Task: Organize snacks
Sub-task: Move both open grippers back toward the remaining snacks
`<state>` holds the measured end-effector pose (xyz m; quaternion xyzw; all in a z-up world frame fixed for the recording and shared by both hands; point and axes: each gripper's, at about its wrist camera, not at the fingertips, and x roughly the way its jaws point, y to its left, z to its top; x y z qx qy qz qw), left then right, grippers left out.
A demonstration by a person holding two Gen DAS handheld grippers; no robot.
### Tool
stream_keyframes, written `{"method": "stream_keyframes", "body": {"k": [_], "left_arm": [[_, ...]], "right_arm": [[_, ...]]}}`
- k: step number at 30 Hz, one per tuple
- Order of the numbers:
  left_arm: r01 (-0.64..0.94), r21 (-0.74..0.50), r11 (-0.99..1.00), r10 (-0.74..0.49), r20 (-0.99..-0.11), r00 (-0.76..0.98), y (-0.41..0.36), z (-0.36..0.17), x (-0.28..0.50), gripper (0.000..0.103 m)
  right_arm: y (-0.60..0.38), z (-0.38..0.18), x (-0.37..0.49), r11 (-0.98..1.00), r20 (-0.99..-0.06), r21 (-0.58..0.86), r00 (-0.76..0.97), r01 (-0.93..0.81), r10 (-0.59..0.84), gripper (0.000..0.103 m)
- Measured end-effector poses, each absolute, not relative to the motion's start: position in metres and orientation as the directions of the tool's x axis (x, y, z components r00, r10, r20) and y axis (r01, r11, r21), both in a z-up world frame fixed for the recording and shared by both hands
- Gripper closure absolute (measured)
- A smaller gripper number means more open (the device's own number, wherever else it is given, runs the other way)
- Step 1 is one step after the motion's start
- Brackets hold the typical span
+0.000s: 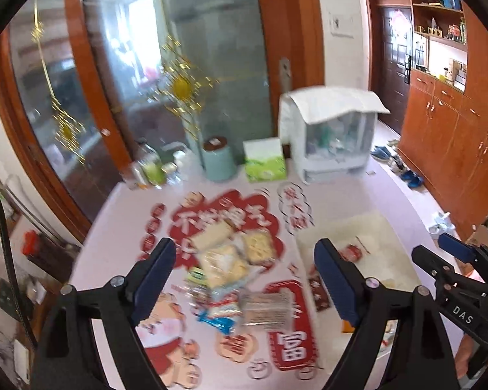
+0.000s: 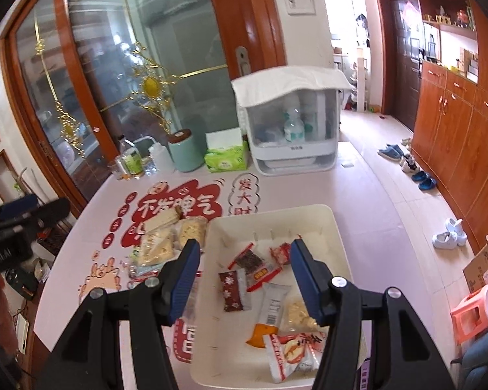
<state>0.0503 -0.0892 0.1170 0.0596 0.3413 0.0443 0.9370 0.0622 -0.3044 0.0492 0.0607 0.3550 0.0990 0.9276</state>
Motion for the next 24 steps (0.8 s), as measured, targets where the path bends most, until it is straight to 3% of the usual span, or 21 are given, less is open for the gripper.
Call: {"method": "stream_keyframes", "body": {"k": [4, 11, 24], "left_arm": [[-0.083, 0.180, 0.980, 0.175, -0.591, 0.788, -0.061, 0.141, 0.037, 0.011], [-0.114, 0.225, 0.968, 0.224, -0.558, 0.799, -0.007, 0.157, 0.036, 0.008], [0.083, 0.436, 0.896, 0.186, -0.539, 0.822, 0.109, 0.157, 0.124, 0.005]], "right_arm": [[-0.286, 0.066, 0.052, 0.967, -0.614, 0.179, 0.747, -0.182, 0.255, 0.034], [-0.249, 0.073, 0.045, 0.962, -0.617, 0.155, 0.739, -0.224, 0.271, 0.033], [-0.135, 0.059, 0.098, 0.976, -0.710, 0.164, 0.670, -0.145, 0.219, 0.033]]}}
